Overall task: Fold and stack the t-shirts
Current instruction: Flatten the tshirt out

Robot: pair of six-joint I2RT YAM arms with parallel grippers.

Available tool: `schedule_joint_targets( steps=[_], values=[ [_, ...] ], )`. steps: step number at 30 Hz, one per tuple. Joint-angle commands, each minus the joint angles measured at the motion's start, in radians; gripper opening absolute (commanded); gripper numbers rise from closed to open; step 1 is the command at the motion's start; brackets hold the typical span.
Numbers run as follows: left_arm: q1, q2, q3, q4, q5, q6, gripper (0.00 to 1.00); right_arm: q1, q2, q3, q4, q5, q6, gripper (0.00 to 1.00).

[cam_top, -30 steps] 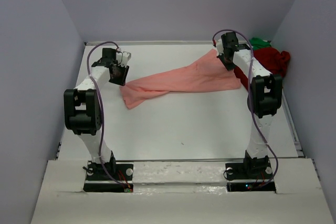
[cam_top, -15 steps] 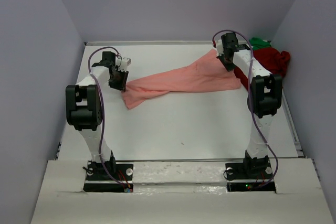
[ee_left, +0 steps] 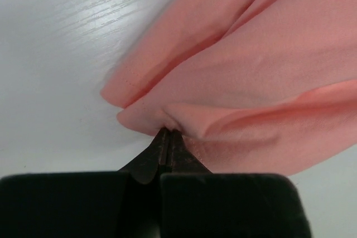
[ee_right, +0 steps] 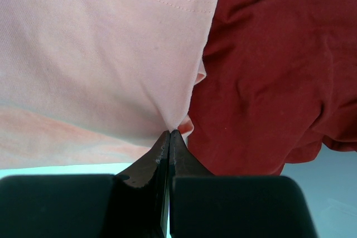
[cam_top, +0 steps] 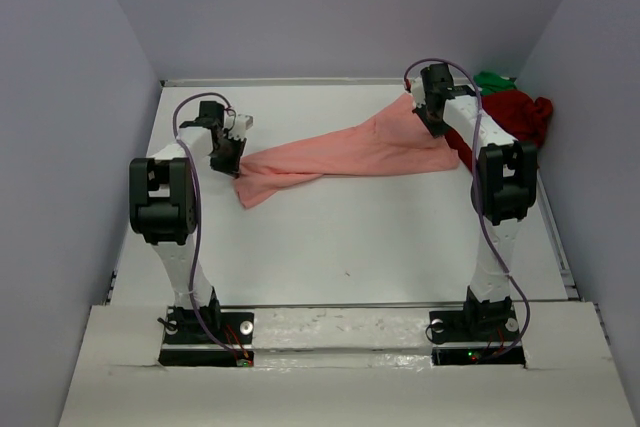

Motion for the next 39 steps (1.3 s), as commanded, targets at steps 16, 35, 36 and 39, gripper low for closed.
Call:
schedule_joint_targets(
  steps=[16,35,36,39],
  values=[
    [-0.094,-0.317,0.197,-0.204,0.077,0.097,0.00,0.001,-0.052,0.011,0.024,-0.012,0.005,0.00],
    [-0.313,-0.474,-0.114,-0.469,0.156,0.278,0.00,0.001,-0.048,0.038,0.005,-0.009,0.007,0.00],
    [-0.328,-0.474,-0.121,-0.479,0.160,0.289,0.00,0.001,-0.045,0.041,0.004,-0.009,0.010,0.00],
    [-0.361,-0.466,-0.160,-0.505,0.169,0.312,0.00,0.001,-0.038,0.051,-0.001,-0.013,0.013,0.00]
  ],
)
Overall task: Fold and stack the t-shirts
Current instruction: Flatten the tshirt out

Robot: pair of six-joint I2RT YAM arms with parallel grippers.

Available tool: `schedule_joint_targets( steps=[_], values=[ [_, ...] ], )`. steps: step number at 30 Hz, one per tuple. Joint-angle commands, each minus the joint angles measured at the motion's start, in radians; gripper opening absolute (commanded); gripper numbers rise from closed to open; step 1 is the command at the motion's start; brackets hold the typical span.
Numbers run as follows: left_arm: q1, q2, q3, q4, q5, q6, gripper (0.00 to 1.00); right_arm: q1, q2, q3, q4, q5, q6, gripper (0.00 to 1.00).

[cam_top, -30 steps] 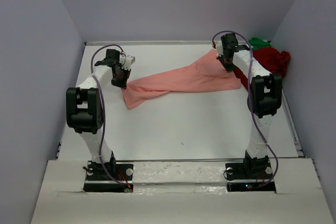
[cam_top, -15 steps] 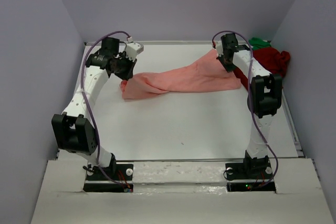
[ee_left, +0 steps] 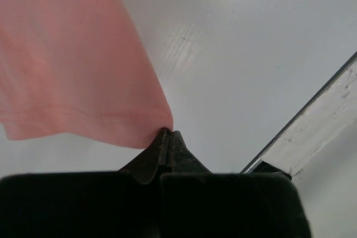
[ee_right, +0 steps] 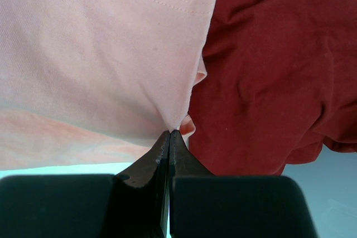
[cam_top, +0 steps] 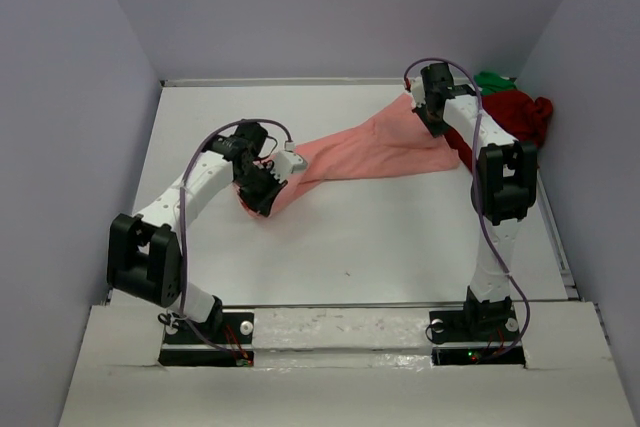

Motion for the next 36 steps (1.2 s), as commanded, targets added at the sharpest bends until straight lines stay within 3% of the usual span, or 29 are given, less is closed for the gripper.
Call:
schedule_joint_targets(
  steps=[1,8,9,11,12,16,18,27,30,33,36],
  values=[
    [-0.035,-0.043,-0.049,-0.076,0.030,0.049,0.00,0.001,-0.037,0.051,0.001,-0.007,0.012,0.00],
    [-0.117,0.020,-0.132,-0.048,-0.008,0.041,0.00,0.001,-0.031,0.049,-0.004,-0.009,0.016,0.00],
    [-0.127,0.037,-0.138,-0.033,-0.040,0.015,0.04,0.001,-0.032,0.048,-0.005,-0.012,0.016,0.00],
    [-0.143,0.051,-0.138,0.000,-0.058,-0.003,0.24,0.001,-0.032,0.046,-0.005,-0.012,0.019,0.00],
    [-0.147,0.056,-0.130,0.004,-0.061,-0.008,0.47,0.001,-0.032,0.043,-0.004,-0.013,0.018,0.00],
    [-0.152,0.004,-0.054,0.055,-0.116,-0.041,0.74,0.001,-0.038,0.029,-0.005,-0.010,0.013,0.00],
    [-0.135,-0.038,-0.035,0.131,-0.162,-0.068,0.80,0.001,-0.040,0.025,-0.005,-0.010,0.012,0.00],
    [0.026,-0.015,0.026,0.285,-0.133,-0.192,0.64,0.001,-0.041,0.017,-0.005,-0.012,0.004,0.00],
    [0.069,0.058,0.032,0.260,-0.148,-0.200,0.42,0.001,-0.041,0.015,-0.004,-0.012,0.004,0.00],
    [0.098,0.089,0.008,0.277,-0.157,-0.201,0.40,0.001,-0.038,0.017,-0.004,-0.015,0.005,0.00],
    [0.113,0.103,-0.011,0.297,-0.179,-0.204,0.26,0.001,-0.038,0.011,-0.004,-0.015,0.005,0.00]
  ],
)
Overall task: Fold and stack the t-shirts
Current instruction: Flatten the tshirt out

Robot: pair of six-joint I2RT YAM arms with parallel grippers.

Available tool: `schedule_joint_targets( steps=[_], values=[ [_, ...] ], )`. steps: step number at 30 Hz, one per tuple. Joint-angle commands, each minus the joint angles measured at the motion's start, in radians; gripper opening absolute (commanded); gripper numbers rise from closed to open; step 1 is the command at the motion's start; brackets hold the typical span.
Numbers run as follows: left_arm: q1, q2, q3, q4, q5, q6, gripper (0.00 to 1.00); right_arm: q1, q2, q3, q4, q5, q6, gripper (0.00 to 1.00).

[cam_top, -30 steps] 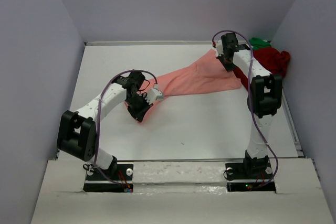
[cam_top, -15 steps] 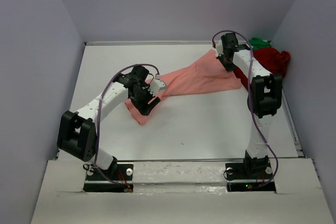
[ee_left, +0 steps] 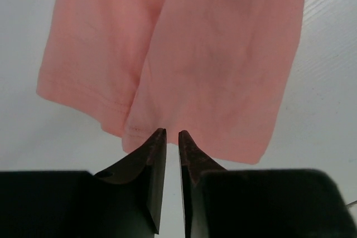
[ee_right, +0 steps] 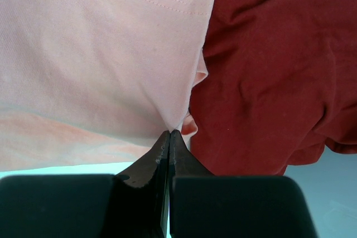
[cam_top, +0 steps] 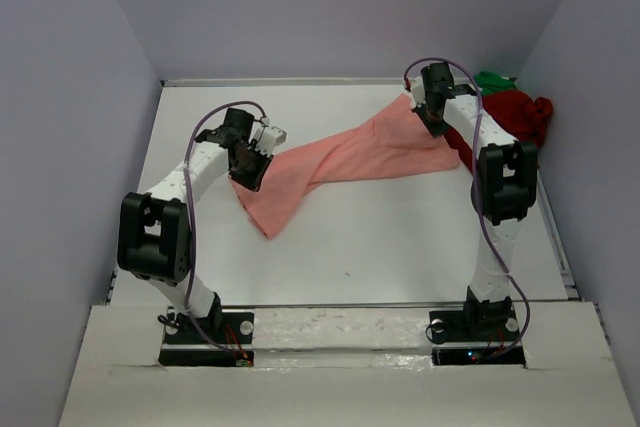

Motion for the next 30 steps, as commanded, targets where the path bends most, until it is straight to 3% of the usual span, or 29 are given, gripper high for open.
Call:
schedule_joint_targets(
  steps=[1,7,16,30],
  values=[
    [0.016,0.004,-0.013,0.014,-0.019,-0.017,0.22,0.001,-0.037,0.004,0.005,-0.006,0.002,0.00],
    [0.020,0.027,-0.042,0.054,-0.064,-0.023,0.20,0.001,-0.040,0.001,0.005,-0.004,-0.003,0.00],
    [0.024,0.050,-0.068,0.094,-0.184,-0.056,0.24,0.001,-0.037,-0.007,0.007,-0.003,-0.005,0.00],
    [0.026,0.090,-0.094,0.111,-0.270,-0.068,0.17,0.001,-0.032,-0.013,0.004,-0.006,-0.006,0.00]
  ],
)
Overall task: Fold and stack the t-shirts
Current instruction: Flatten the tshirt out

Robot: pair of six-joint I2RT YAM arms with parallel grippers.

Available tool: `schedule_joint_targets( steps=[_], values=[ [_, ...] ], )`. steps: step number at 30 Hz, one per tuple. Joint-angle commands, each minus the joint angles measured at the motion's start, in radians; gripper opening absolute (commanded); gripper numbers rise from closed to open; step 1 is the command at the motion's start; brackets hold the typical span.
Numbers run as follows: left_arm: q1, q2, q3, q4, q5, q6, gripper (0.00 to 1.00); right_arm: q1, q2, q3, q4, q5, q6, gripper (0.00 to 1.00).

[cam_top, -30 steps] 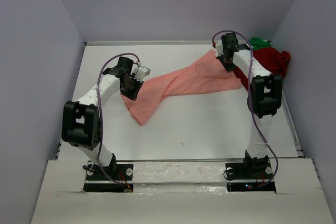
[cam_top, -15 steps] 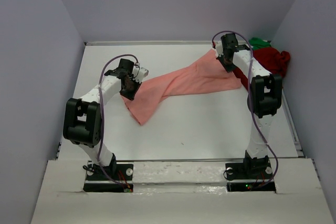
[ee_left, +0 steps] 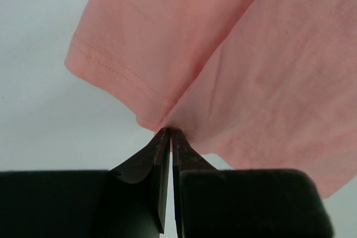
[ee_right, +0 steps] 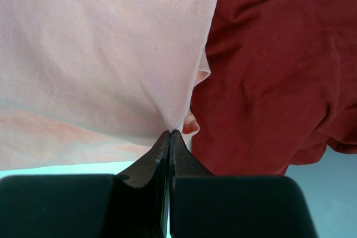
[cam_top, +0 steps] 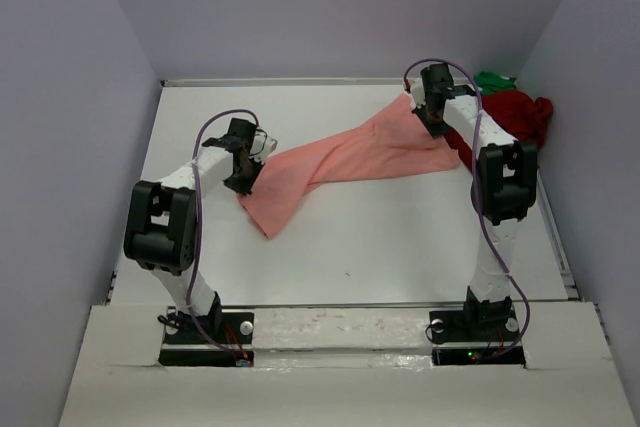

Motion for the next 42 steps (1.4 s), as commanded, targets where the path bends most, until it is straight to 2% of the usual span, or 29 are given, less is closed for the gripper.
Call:
schedule_joint_targets(
  steps=[1,6,9,12,14,16,18,19,21,22,24,29,32,33,37,42],
  values=[
    [0.005,0.003,-0.014,-0.004,-0.037,-0.009,0.17,0.001,-0.032,-0.007,0.005,-0.006,-0.005,0.00],
    [0.007,-0.014,-0.014,-0.012,-0.026,-0.004,0.21,0.001,-0.031,-0.010,0.004,-0.009,-0.002,0.00],
    [0.005,-0.040,-0.003,-0.023,0.009,-0.003,0.36,0.001,-0.029,-0.010,0.005,-0.009,-0.005,0.00],
    [0.005,-0.056,0.018,-0.046,0.070,0.000,0.46,0.001,-0.028,-0.007,0.004,-0.009,-0.005,0.00],
    [0.005,-0.051,0.032,-0.061,0.098,0.005,0.57,0.001,-0.028,-0.004,0.004,-0.010,-0.005,0.00],
    [0.005,-0.048,0.030,-0.060,0.099,0.007,0.58,0.001,-0.028,-0.004,0.001,-0.012,-0.005,0.00],
    [0.005,-0.040,0.027,-0.055,0.099,0.010,0.54,0.001,-0.029,-0.005,0.001,-0.010,-0.005,0.00],
    [0.005,-0.039,0.024,-0.055,0.102,0.010,0.49,0.001,-0.031,-0.007,0.001,-0.012,-0.005,0.00],
    [0.005,-0.031,0.023,-0.052,0.103,0.010,0.30,0.001,-0.029,-0.010,0.002,-0.010,-0.008,0.00],
    [0.005,-0.030,0.023,-0.052,0.103,0.008,0.13,0.001,-0.031,-0.011,0.002,-0.010,-0.010,0.00],
    [0.005,-0.027,0.021,-0.052,0.103,0.007,0.01,0.001,-0.029,-0.010,0.001,-0.007,-0.010,0.00],
    [0.005,-0.048,0.017,-0.046,0.096,0.007,0.00,0.001,-0.028,-0.010,0.001,-0.010,-0.010,0.00],
    [0.002,-0.071,0.013,-0.034,0.038,-0.001,0.00,0.001,-0.028,-0.007,0.002,-0.010,-0.007,0.00],
    [-0.009,-0.097,0.006,-0.011,0.012,-0.007,0.00,0.001,-0.029,-0.005,0.001,-0.012,-0.005,0.00],
    [-0.059,-0.163,-0.020,0.072,-0.257,0.003,0.00,0.001,-0.035,0.007,0.002,-0.018,-0.004,0.00],
    [-0.021,-0.126,0.070,0.098,-0.365,0.017,0.00,0.001,-0.051,0.036,-0.004,-0.015,-0.015,0.00]
  ],
)
